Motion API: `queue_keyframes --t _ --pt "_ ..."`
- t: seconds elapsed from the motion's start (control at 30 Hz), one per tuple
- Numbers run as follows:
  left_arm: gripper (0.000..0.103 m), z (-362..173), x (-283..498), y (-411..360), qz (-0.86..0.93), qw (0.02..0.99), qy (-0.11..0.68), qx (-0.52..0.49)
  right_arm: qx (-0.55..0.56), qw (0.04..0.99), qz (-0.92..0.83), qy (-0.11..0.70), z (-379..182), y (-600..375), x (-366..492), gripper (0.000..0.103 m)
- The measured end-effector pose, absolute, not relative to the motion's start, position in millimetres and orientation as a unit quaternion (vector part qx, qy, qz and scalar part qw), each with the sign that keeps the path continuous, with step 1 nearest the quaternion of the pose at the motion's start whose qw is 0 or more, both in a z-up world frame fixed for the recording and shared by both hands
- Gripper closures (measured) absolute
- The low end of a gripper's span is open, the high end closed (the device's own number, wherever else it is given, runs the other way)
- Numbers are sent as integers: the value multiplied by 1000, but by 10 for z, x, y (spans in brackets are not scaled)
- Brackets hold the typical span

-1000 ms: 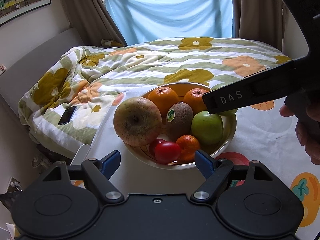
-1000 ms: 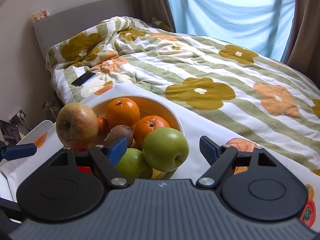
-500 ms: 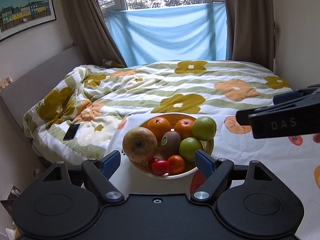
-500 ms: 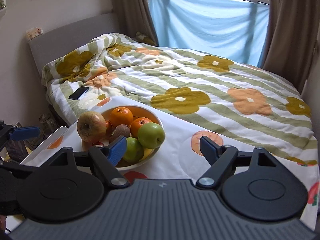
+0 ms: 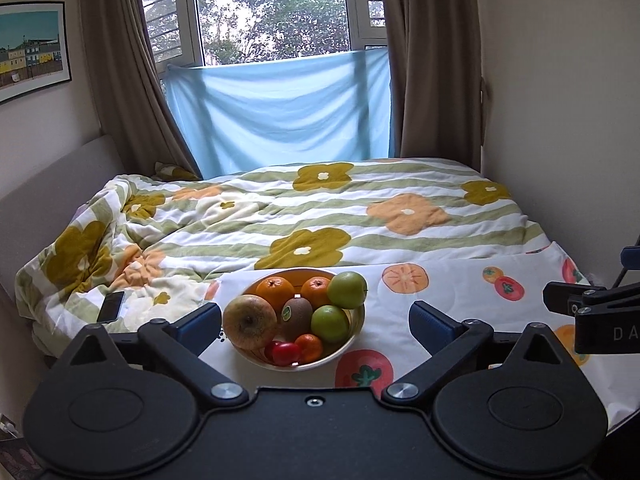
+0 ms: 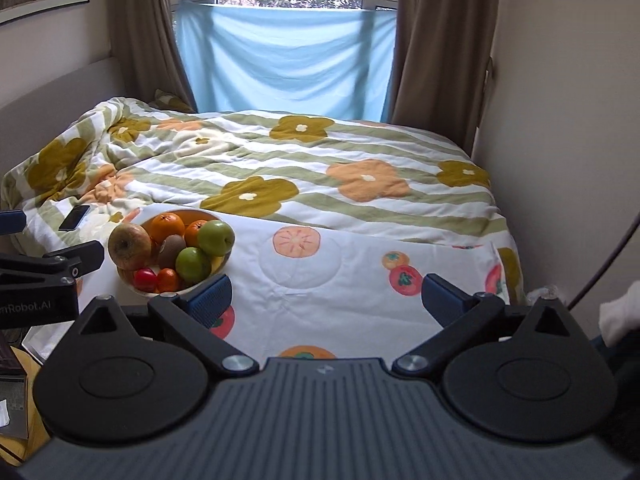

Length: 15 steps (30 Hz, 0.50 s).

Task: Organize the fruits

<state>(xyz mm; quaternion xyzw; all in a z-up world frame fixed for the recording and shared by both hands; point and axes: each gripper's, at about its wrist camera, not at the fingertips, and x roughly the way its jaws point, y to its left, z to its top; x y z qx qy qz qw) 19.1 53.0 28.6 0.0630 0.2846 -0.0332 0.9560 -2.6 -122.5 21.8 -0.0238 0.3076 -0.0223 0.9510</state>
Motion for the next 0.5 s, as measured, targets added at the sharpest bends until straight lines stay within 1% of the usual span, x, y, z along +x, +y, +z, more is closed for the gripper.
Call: queue_keyframes --t 0.23,0.5 --pt "0 223 -12 620 -33 953 299 40 -18 942 -68 328 166 -1242 -332 0" --pt "0 208 -133 601 -34 953 297 48 1 940 -88 330 158 -1306 -467 0"
